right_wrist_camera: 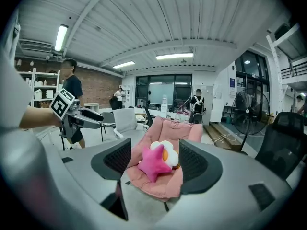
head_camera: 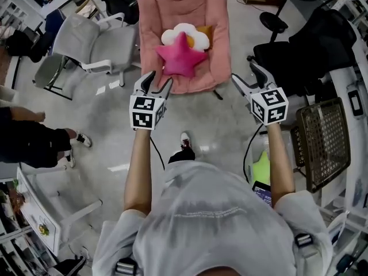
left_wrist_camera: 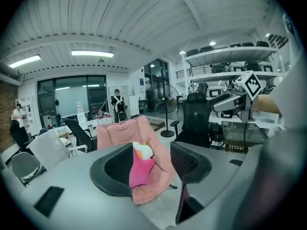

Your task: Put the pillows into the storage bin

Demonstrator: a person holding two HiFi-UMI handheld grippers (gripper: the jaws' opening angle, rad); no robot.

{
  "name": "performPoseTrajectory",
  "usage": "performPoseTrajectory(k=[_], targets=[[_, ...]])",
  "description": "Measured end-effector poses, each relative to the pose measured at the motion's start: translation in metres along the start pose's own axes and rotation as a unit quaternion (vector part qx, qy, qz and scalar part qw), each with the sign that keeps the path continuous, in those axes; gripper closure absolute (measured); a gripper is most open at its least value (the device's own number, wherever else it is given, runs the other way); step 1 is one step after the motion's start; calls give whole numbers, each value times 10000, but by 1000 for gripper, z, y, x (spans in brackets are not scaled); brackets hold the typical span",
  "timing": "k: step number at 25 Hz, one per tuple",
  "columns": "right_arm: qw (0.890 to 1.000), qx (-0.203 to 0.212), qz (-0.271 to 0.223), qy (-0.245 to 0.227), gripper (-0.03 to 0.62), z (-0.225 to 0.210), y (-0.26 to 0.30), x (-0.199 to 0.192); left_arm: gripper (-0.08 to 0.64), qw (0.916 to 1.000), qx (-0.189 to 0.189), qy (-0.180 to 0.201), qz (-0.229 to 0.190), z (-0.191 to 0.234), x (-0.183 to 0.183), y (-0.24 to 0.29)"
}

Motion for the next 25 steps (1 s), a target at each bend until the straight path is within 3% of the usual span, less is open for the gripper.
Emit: performPoseTrajectory(k=[10, 14, 17, 20, 25], targets=[[9971, -440, 618, 67, 296, -25, 143, 14, 302, 9975, -598, -51, 376, 106, -17, 117], [9925, -376, 1142, 233, 282, -46, 191, -11, 302, 9938, -895, -156, 637, 118, -30, 167], [9867, -185, 1485, 641, 281, -69, 233, -41, 302, 9902, -1071, -242, 866, 123, -43, 208], [9772, 32, 1869, 1009, 275, -93, 273, -75, 302, 9852, -1214, -323, 1167, 125, -57, 249], [9593, 383, 2597, 1045, 252, -138, 344, -125, 302, 9788, -1253, -549, 1522, 131, -77, 329]])
Point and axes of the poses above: the fingertips, and each gripper's own axes: y forward along the fingers, z to its left, x out of its top, the point moved 10 cm from there along -y, backward along the fingers, and after that the axes turned 11 degrees about y, right-handed, at the moved point
